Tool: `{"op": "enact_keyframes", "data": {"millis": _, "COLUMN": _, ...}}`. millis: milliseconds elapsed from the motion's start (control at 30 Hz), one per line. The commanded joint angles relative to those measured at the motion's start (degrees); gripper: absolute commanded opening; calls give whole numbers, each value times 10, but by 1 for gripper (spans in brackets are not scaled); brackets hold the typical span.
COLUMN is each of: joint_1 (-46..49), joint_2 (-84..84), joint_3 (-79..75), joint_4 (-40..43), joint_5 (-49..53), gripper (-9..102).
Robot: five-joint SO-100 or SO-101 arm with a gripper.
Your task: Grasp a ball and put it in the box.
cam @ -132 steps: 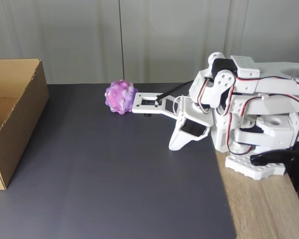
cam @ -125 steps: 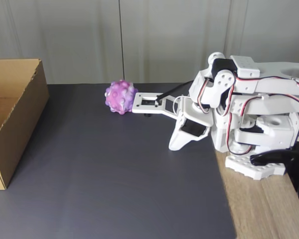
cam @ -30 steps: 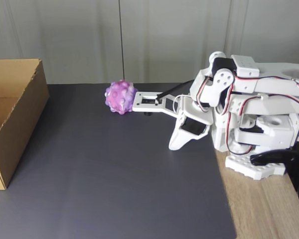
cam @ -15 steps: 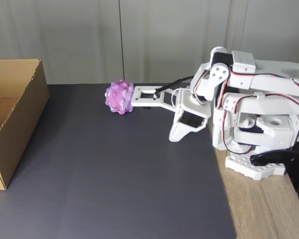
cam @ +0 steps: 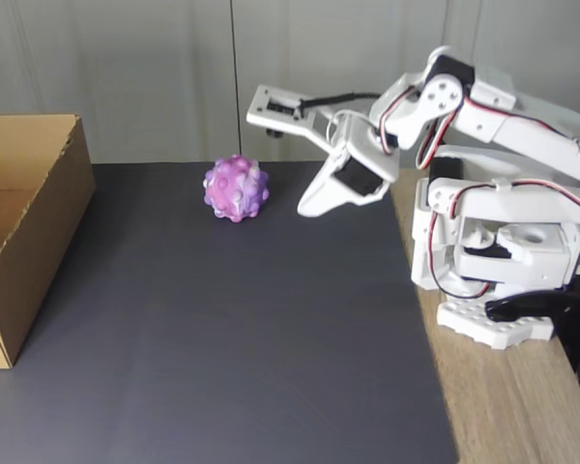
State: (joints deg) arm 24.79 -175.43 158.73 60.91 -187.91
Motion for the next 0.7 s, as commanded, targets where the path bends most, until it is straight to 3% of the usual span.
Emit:
{"op": "enact_keyframes", "data": {"millis": 0, "joint_1": 21, "joint_2": 43, "joint_3": -66, "joint_4": 1, "joint_5": -13, "gripper": 0}}
{"op": "enact_keyframes", "data": {"millis": 300, "joint_1": 112, "joint_2": 156, "joint_3": -176, "joint_4": -25, "joint_5": -32, "gripper": 0}}
{"op": "enact_keyframes", "data": {"millis": 667, "joint_1": 147, "joint_2": 428, "joint_3": -369, "joint_4": -129, "joint_5": -25, "gripper": 0}}
